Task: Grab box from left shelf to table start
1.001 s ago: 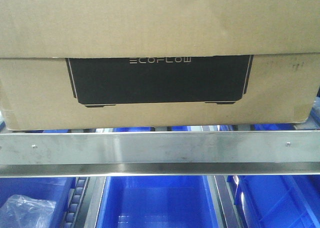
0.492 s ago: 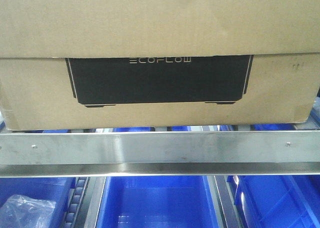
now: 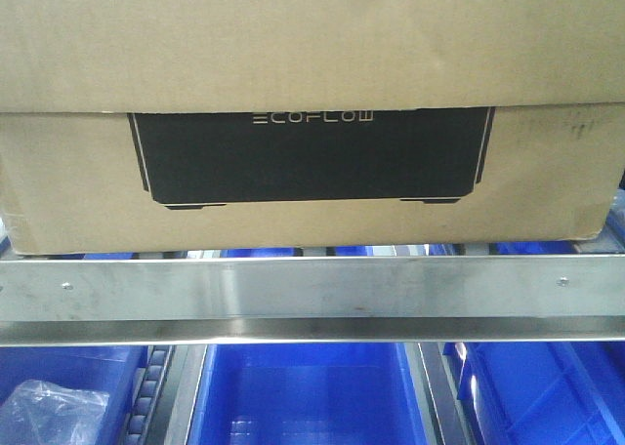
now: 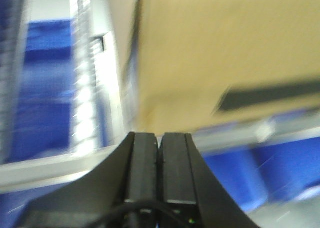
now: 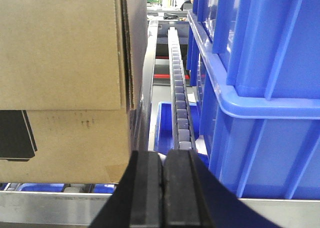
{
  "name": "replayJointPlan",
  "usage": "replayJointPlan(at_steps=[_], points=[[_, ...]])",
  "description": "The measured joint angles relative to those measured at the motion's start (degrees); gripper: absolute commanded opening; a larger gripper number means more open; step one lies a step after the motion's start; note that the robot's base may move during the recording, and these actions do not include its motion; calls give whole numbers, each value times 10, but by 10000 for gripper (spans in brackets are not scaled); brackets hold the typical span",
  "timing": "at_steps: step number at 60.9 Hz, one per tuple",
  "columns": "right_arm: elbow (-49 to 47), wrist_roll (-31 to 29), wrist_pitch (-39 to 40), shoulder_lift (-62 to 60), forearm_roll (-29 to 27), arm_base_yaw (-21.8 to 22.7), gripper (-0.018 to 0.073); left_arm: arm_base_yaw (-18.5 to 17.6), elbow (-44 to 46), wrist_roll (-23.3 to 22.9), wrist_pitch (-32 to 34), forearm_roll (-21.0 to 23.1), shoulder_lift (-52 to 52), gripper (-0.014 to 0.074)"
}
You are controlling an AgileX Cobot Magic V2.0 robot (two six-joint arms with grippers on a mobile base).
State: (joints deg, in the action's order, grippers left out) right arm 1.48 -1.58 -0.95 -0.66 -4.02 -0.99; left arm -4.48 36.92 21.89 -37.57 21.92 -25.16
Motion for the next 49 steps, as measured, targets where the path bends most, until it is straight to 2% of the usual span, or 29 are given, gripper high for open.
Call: replayJointPlan(at_steps=[4, 12, 20, 25, 31, 35, 36, 39, 43, 49], points=[[0, 0, 0, 0, 0, 0, 18, 0, 15, 0, 15, 22, -16, -68], [0, 0, 0, 0, 0, 0, 18, 0, 66, 1, -4, 25, -62, -68], [0, 0, 0, 0, 0, 0, 18, -1, 132, 1, -31, 20, -120, -68], [0, 0, 0, 0, 0, 0, 18, -13, 166, -10, -35, -5, -154, -64], [0, 0, 0, 0, 0, 0, 18, -42, 211, -102, -47, -94, -195, 27], [0, 0, 0, 0, 0, 0, 18, -62, 240, -166, -67, -167, -223, 157], [0, 0, 0, 0, 0, 0, 18, -68, 248, -183, -73, -193, -234, 218], [0, 0, 0, 0, 0, 0, 18, -81, 268, -214, -79, -226, -253, 316], [0, 0, 0, 0, 0, 0, 18, -97, 296, -246, -81, -250, -276, 387], [0, 0, 0, 0, 0, 0, 18, -113, 339, -291, -83, -264, -312, 370]])
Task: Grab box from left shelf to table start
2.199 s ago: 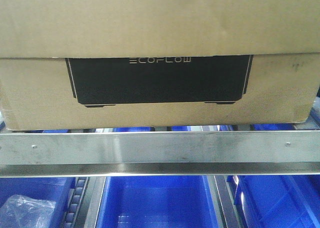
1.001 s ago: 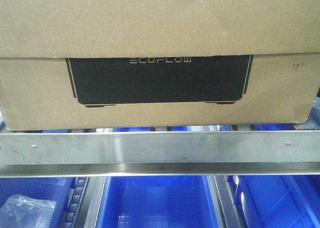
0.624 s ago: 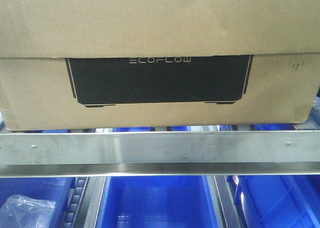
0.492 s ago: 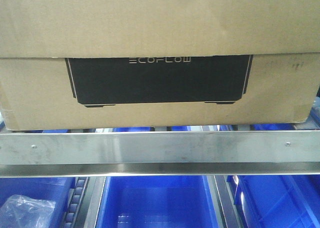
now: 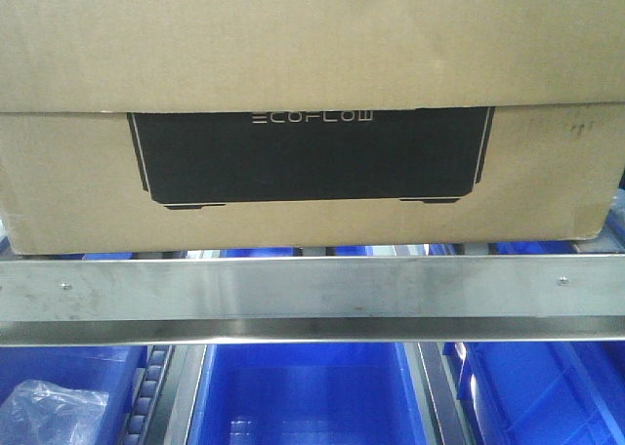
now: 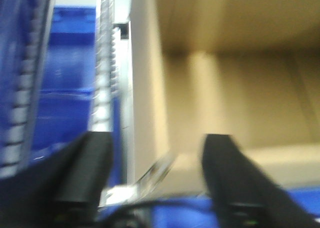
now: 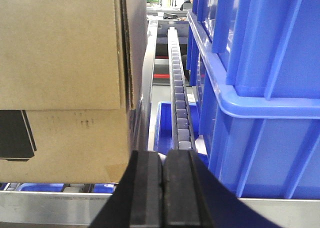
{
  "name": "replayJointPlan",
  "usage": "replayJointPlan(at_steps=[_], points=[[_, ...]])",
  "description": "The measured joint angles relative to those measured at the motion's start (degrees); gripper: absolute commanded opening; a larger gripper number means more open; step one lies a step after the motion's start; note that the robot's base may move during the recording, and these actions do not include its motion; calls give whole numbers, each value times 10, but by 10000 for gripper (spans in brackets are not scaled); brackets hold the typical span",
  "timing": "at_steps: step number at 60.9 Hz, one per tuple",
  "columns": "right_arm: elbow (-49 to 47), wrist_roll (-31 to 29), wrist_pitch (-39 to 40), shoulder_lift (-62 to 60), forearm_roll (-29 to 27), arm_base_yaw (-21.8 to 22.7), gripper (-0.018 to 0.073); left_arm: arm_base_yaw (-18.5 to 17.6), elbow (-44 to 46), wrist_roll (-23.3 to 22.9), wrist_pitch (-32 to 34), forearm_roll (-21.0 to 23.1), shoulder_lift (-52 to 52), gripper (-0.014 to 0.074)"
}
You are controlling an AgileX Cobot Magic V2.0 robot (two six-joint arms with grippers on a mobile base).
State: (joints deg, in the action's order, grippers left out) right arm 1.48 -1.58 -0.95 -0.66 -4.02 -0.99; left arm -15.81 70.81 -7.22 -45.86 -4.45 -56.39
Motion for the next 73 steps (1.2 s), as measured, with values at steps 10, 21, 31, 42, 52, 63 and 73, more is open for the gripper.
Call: replayJointPlan(at_steps=[10, 21, 31, 42, 52, 63, 73], points=[[0, 0, 0, 0, 0, 0, 18, -6, 69, -39, -32, -10, -71, 347], [0, 0, 0, 0, 0, 0, 18, -6, 168, -44, -96, -14, -167, 347], [0, 0, 0, 0, 0, 0, 18, -6, 239, -44, -141, -14, -247, 347], [0, 0, 0, 0, 0, 0, 18, 10, 294, -44, -187, 4, -322, 347], [0, 0, 0, 0, 0, 0, 18, 16, 312, -44, -205, 19, -359, 340], [0, 0, 0, 0, 0, 0, 18, 16, 316, -44, -215, 20, -376, 330], [0, 0, 0, 0, 0, 0, 18, 16, 316, -44, -218, 16, -384, 330]])
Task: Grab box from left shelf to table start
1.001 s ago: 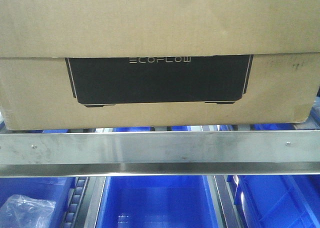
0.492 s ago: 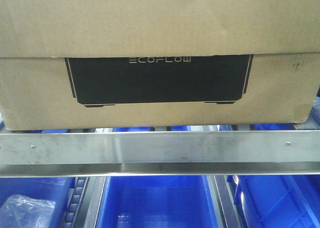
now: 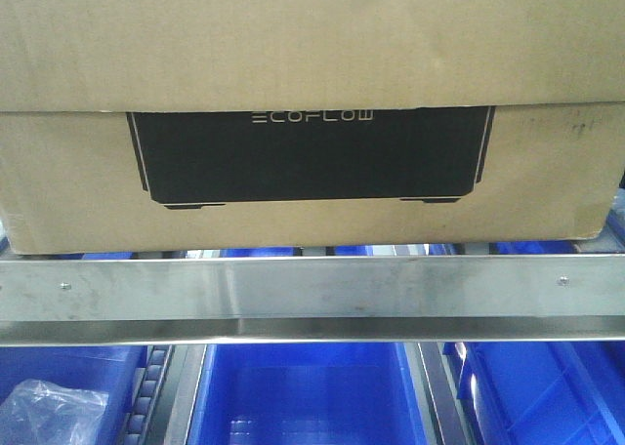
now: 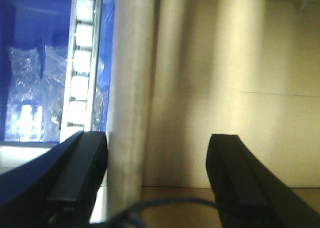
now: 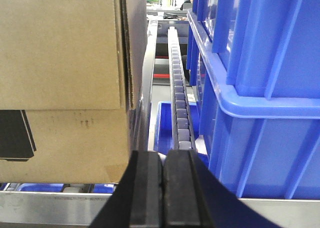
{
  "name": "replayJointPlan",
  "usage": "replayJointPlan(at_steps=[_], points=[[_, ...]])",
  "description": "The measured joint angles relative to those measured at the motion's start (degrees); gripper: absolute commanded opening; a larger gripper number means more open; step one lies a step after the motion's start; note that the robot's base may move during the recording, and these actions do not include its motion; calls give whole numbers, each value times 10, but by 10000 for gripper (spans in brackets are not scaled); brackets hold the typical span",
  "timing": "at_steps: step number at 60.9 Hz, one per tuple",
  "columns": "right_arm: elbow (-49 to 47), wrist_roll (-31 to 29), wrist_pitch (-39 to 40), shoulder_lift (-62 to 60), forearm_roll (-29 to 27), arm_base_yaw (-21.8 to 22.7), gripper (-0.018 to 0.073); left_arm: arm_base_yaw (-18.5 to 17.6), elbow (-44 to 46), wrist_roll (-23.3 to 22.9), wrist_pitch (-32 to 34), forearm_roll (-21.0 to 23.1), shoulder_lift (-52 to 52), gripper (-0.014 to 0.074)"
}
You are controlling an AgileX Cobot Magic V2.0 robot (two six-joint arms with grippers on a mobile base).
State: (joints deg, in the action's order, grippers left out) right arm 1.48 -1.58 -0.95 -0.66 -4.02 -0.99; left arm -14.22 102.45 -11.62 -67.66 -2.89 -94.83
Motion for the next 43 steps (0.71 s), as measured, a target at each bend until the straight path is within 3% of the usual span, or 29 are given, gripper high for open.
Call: replayJointPlan(at_steps=[9, 38, 43], points=[[0, 0, 0, 0, 0, 0, 18, 0, 0, 0, -4, -10, -1, 286], [0, 0, 0, 0, 0, 0, 18, 1, 0, 0, -10, -21, -1, -77], [0, 0, 0, 0, 0, 0, 18, 1, 0, 0, -10, -21, -1, -85]])
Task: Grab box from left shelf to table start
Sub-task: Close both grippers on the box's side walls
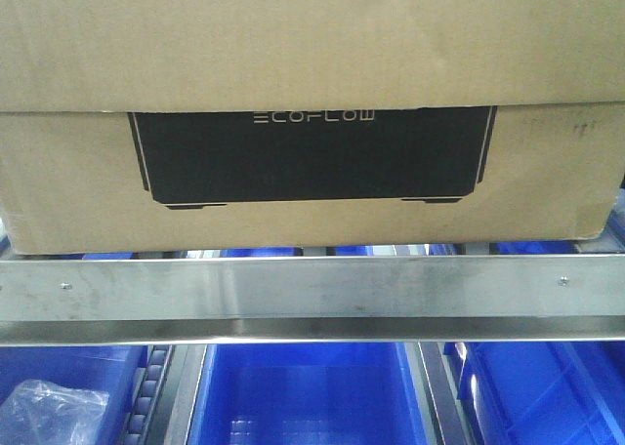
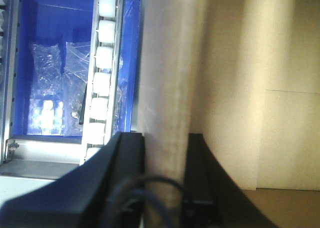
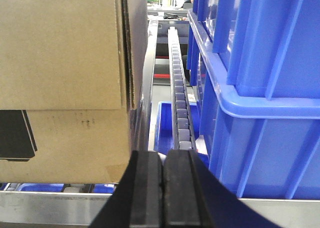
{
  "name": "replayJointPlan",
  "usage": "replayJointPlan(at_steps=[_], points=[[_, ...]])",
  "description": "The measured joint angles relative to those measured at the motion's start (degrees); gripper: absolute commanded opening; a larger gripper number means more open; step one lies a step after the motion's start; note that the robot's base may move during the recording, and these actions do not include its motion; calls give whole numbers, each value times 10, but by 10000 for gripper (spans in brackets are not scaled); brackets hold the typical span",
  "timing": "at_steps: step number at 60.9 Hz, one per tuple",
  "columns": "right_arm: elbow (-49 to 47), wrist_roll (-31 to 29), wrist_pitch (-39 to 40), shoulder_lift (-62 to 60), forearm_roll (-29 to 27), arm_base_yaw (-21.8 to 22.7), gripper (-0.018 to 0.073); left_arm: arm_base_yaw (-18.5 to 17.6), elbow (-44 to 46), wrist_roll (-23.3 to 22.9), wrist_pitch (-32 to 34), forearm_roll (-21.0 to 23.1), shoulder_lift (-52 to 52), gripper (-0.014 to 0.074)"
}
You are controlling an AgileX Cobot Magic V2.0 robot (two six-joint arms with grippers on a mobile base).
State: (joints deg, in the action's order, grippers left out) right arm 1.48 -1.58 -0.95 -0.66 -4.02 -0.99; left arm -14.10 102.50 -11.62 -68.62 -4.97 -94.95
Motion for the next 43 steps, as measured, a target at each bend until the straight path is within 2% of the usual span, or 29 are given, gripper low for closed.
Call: replayJointPlan(at_steps=[43], points=[[0, 0, 4, 0, 0, 0, 18, 0, 0, 0, 0, 0, 0, -85]])
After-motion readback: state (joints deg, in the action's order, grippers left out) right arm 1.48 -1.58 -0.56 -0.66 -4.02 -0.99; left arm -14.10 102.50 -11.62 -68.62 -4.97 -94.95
